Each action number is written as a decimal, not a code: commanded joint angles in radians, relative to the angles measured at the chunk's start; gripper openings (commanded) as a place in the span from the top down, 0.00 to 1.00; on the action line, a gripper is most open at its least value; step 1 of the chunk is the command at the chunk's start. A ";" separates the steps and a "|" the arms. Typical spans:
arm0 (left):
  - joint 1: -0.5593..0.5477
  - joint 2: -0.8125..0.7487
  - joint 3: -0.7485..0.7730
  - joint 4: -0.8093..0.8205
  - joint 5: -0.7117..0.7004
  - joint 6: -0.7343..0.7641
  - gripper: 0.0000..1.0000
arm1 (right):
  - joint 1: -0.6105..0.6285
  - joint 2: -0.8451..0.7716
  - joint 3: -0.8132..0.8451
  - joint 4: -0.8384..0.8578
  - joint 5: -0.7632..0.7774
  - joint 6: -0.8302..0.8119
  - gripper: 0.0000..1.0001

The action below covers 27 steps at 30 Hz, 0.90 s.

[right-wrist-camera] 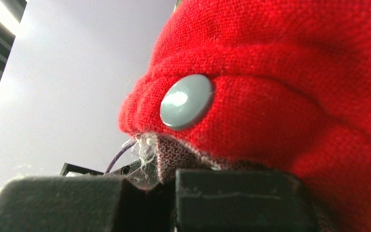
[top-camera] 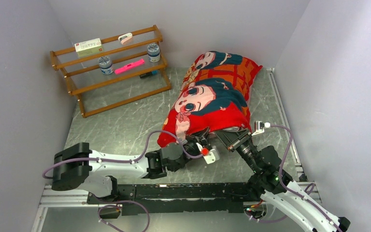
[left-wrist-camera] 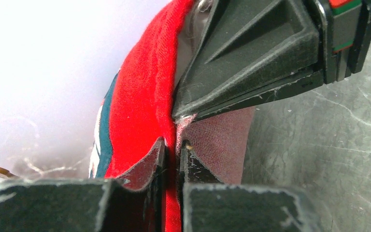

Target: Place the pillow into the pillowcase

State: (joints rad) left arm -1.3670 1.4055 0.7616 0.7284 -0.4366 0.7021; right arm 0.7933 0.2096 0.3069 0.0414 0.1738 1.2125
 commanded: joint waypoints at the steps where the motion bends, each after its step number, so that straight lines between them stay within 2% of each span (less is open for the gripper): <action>1: 0.009 -0.085 0.027 0.043 0.047 -0.028 0.95 | 0.004 -0.015 0.035 0.095 0.005 -0.032 1.00; 7: 0.037 -0.146 0.064 -0.086 0.145 -0.126 0.95 | 0.004 0.006 0.110 0.021 0.033 -0.160 1.00; 10: 0.037 -0.153 0.102 -0.184 0.108 -0.153 0.95 | 0.004 0.040 0.132 0.015 0.027 -0.173 1.00; 15: 0.037 -0.198 0.042 -0.121 0.089 -0.089 0.95 | 0.004 0.072 0.122 0.071 -0.013 -0.169 1.00; 22: 0.040 -0.198 0.128 -0.368 0.087 -0.022 0.95 | 0.004 0.104 0.146 0.087 -0.057 -0.197 1.00; 27: 0.049 -0.178 0.180 -0.440 0.099 -0.058 0.95 | 0.004 0.115 0.140 0.116 -0.074 -0.197 1.00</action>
State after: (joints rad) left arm -1.3266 1.2575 0.8566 0.3103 -0.3408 0.6460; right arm 0.8001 0.3260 0.3885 0.0303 0.1188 1.0378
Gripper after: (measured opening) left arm 0.109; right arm 0.018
